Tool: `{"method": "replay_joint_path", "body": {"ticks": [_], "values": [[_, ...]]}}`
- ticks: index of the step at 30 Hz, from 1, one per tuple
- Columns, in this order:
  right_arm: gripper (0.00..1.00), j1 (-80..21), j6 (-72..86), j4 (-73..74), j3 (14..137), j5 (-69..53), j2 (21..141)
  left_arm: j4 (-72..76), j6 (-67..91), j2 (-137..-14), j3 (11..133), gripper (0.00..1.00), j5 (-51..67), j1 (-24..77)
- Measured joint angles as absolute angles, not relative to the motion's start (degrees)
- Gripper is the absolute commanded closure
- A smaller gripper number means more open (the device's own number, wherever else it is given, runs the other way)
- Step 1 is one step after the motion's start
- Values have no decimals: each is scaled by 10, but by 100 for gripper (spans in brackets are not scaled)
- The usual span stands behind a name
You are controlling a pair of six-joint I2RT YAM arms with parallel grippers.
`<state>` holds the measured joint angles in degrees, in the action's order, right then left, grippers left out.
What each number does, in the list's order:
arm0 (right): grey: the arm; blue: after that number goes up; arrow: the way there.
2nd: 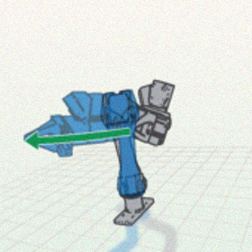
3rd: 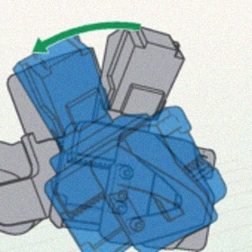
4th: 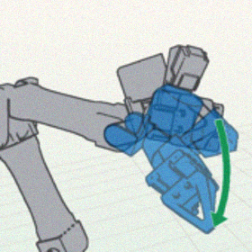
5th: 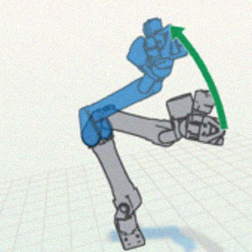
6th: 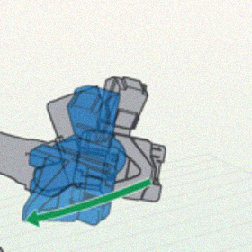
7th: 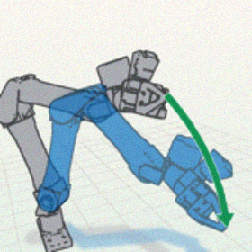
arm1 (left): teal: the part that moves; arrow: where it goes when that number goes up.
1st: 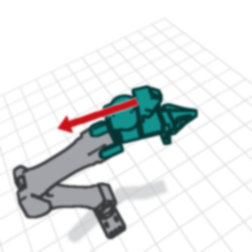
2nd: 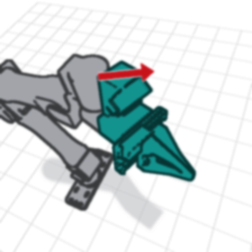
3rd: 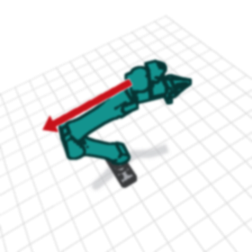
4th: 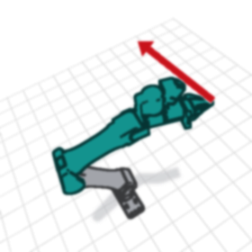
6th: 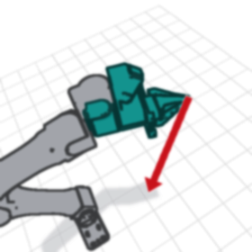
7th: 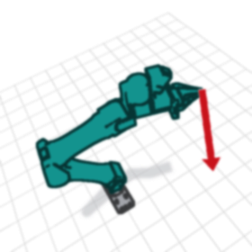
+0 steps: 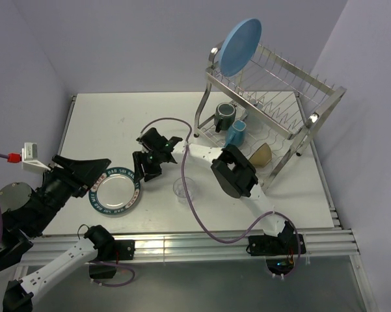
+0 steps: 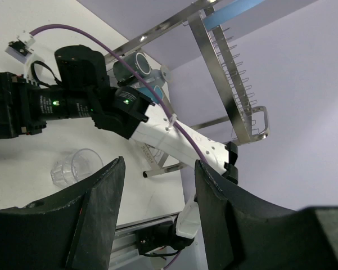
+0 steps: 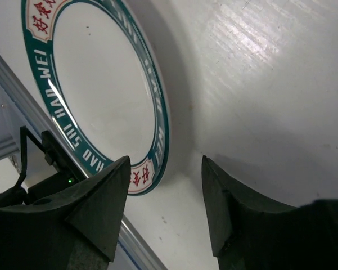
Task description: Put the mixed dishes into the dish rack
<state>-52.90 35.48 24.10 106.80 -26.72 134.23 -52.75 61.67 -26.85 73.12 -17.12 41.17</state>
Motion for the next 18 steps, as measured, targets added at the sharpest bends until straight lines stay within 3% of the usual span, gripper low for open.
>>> {"method": "replay_joint_path", "body": {"ticks": [8, 11, 18], "values": [[51, -530, 381, 229, 1085, -286, 1370, -527, 623, -268, 734, 42, -159, 412], [64, -534, 401, 208, 1088, -297, 1375, -526, 623, -269, 734, 41, -156, 412], [76, -545, 440, 176, 1089, -316, 1400, -526, 622, -278, 740, 41, -146, 412]]}}
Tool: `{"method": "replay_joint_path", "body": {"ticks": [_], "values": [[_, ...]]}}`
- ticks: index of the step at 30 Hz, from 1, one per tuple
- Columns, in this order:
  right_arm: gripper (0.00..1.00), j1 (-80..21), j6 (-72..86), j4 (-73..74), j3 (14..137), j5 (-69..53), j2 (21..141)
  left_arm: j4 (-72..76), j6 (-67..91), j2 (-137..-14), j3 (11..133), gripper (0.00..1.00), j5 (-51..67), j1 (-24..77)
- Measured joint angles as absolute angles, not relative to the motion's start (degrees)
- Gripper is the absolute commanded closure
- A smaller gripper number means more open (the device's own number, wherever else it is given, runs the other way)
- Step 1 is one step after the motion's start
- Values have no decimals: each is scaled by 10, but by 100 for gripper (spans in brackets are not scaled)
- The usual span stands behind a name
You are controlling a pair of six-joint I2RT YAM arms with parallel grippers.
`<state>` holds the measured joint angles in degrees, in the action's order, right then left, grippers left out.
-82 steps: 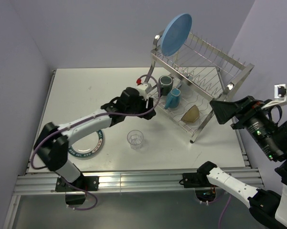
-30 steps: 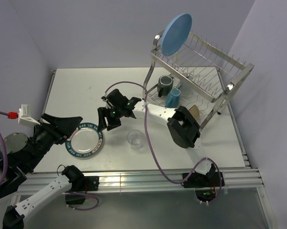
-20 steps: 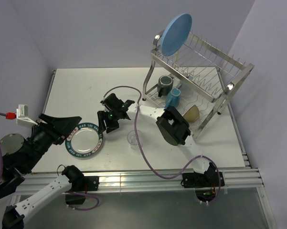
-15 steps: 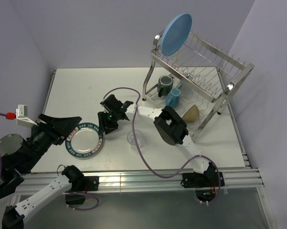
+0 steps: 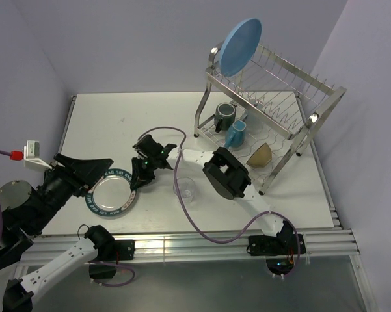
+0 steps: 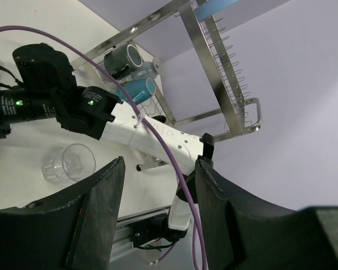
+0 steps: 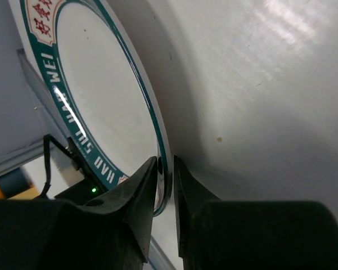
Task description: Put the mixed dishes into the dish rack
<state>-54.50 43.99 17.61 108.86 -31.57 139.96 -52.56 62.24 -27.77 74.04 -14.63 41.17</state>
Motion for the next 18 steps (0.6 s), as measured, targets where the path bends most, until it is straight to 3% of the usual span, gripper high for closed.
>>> {"method": "replay_joint_path", "body": {"ticks": [1, 2, 3, 11, 18], "values": [[81, -547, 445, 176, 1089, -317, 1403, -526, 622, -279, 743, 41, -146, 412], [95, -548, 448, 175, 1089, -319, 1404, -526, 622, -279, 745, 41, -146, 412], [100, -548, 451, 175, 1089, -319, 1404, -526, 622, -280, 747, 41, -145, 412], [100, -549, 445, 175, 1096, -294, 1392, -526, 622, -280, 756, 41, -144, 412], [100, -542, 378, 253, 1004, -174, 1238, -507, 611, -294, 756, 40, -138, 411]]}}
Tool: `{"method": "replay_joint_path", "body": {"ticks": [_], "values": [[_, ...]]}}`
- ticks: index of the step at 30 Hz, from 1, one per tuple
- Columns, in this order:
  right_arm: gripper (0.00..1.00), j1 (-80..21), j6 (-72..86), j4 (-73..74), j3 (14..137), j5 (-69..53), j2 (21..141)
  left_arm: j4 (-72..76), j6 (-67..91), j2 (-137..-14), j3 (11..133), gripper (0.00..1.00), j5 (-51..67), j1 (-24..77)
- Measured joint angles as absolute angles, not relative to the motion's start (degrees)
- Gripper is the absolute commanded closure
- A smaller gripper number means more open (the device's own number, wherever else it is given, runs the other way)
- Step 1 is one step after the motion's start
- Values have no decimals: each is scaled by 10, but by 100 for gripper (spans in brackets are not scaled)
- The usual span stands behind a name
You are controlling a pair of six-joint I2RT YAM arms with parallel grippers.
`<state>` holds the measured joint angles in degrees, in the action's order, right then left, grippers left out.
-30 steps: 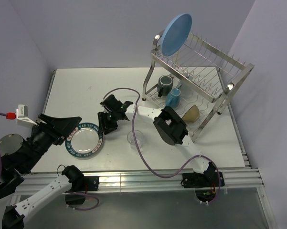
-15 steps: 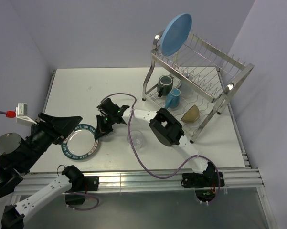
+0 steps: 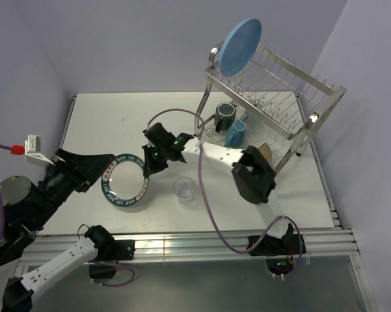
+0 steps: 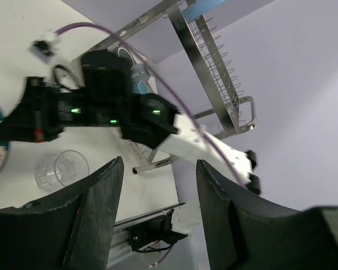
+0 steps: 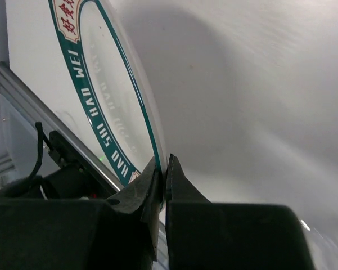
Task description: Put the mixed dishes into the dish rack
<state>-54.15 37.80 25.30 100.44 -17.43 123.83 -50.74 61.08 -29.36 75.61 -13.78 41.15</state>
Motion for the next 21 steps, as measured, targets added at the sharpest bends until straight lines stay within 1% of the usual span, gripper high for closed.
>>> {"method": "replay_joint_path", "body": {"ticks": [4, 11, 15, 21], "values": [[100, -508, 339, 312, 954, -122, 1096, -484, 594, -322, 751, 39, -128, 412], [100, -407, 288, 362, 885, -89, 860, -447, 562, -359, 730, 36, -102, 412], [100, -370, 262, 412, 847, -98, 760, -421, 535, -400, 731, 33, -61, 411], [100, -349, 244, 487, 835, -145, 672, -378, 507, -477, 731, 29, 20, 411]]}}
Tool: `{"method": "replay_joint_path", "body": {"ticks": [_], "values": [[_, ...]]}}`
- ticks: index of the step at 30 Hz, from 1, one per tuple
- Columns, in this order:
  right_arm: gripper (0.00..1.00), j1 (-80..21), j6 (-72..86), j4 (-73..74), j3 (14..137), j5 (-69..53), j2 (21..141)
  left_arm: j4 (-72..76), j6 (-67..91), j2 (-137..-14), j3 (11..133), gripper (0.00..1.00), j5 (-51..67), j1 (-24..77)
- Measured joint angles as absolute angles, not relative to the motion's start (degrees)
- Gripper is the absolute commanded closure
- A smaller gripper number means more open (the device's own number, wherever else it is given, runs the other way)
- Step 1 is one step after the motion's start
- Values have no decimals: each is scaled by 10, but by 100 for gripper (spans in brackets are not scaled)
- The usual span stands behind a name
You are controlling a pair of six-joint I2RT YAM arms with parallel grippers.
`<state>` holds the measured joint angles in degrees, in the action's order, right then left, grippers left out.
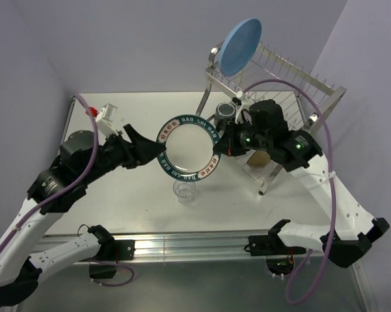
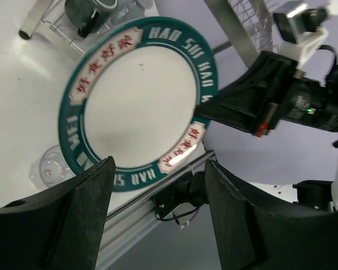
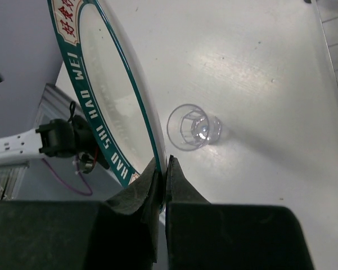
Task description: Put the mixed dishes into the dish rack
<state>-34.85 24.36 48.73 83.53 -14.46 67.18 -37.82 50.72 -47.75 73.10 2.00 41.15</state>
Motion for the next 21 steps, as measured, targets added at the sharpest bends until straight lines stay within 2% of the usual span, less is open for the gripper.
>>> {"method": "replay_joint_path", "body": {"ticks": [13, 21], "values": [[100, -326, 244, 611, 878, -211, 573, -372, 434, -543, 751, 28, 79, 411], [100, -316, 263, 618, 877, -274, 562, -297, 412, -546, 738, 31, 188, 411]]}}
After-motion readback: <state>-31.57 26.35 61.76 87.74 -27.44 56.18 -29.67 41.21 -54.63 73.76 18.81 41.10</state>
